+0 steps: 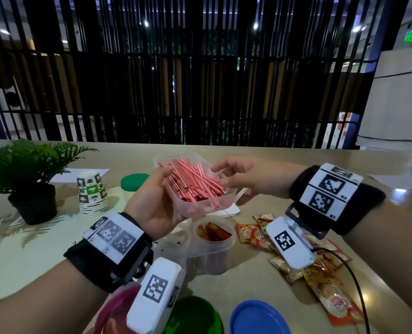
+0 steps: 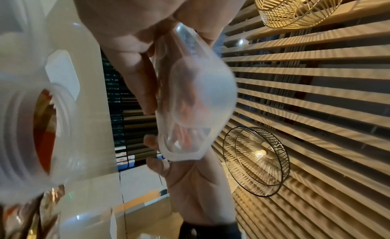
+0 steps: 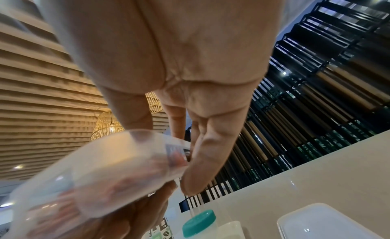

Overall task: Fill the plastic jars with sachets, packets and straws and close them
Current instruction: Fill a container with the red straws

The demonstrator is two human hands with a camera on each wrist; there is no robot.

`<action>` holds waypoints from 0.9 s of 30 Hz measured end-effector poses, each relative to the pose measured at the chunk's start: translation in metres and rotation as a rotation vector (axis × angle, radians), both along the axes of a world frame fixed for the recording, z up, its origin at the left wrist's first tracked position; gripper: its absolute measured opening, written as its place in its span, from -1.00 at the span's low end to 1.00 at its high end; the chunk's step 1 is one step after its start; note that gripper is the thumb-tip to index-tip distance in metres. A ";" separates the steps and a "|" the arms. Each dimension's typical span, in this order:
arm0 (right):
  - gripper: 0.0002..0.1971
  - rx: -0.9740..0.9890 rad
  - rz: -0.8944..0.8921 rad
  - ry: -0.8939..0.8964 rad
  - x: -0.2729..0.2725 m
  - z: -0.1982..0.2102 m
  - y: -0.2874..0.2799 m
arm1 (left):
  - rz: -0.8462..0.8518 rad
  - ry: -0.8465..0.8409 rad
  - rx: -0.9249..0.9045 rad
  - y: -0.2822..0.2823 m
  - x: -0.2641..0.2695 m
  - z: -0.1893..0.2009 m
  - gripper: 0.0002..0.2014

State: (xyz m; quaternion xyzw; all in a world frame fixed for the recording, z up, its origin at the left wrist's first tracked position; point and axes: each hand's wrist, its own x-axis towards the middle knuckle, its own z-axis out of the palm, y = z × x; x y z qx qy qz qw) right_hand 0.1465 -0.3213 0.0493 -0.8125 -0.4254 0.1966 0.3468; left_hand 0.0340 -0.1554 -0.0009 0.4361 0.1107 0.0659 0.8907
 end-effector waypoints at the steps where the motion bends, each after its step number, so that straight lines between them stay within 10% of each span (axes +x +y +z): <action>1: -0.68 0.020 0.011 0.006 0.000 -0.001 -0.001 | -0.005 0.011 0.018 0.003 0.000 0.002 -0.49; 7: -0.78 0.169 -0.117 0.093 0.026 -0.019 0.009 | 0.025 0.022 0.075 0.017 -0.002 0.010 -0.53; 16: -0.75 -0.623 -0.068 -0.406 0.084 -0.075 0.046 | 0.006 0.000 0.144 0.035 -0.006 0.008 -0.53; 27: -0.66 -0.814 0.046 -0.519 0.090 -0.095 0.065 | -0.027 -0.047 0.130 0.044 -0.004 0.005 -0.54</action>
